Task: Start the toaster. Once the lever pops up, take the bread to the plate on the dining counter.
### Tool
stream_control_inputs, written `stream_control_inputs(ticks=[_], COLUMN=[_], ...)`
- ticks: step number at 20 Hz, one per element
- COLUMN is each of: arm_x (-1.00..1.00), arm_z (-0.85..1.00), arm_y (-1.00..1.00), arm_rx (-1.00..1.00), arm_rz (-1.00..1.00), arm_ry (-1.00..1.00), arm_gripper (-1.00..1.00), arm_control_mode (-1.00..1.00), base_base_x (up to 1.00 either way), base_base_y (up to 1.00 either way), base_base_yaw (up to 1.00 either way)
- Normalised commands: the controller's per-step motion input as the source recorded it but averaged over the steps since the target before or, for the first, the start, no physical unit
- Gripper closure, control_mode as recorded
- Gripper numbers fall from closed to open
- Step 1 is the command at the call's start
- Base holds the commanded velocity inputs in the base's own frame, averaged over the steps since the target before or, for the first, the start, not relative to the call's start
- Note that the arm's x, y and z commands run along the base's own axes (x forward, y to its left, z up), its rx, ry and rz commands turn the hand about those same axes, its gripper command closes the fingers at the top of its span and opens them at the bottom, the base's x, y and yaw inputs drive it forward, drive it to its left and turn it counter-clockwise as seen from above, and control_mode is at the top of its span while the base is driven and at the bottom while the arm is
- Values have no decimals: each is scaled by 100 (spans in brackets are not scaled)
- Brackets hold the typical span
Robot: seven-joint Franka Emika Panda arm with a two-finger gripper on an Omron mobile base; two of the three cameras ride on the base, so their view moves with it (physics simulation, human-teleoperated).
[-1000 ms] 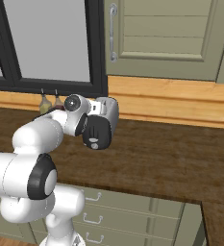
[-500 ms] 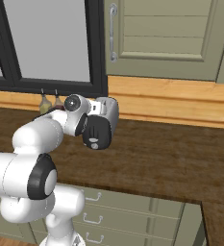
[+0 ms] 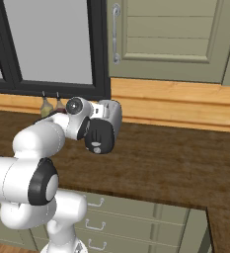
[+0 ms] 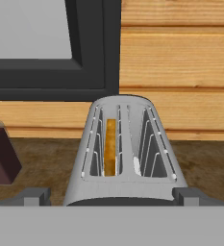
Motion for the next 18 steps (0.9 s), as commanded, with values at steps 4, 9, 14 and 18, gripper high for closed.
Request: stream_control_inputs(ticks=[4,9,14,18], arm_x=[0,0,0,0], arm_z=[0,0,0,0], arm_y=[0,0,0,0], arm_rx=[0,0,0,0], arm_rz=[0,0,0,0], arm_ry=[0,0,0,0], arm_gripper=[-100,-100,-100,-100], arm_control_mode=[-100,-100,-100,-100], base_base_x=[0,0,0,0], base_base_y=[0,0,0,0], base_base_yaw=[0,0,0,0])
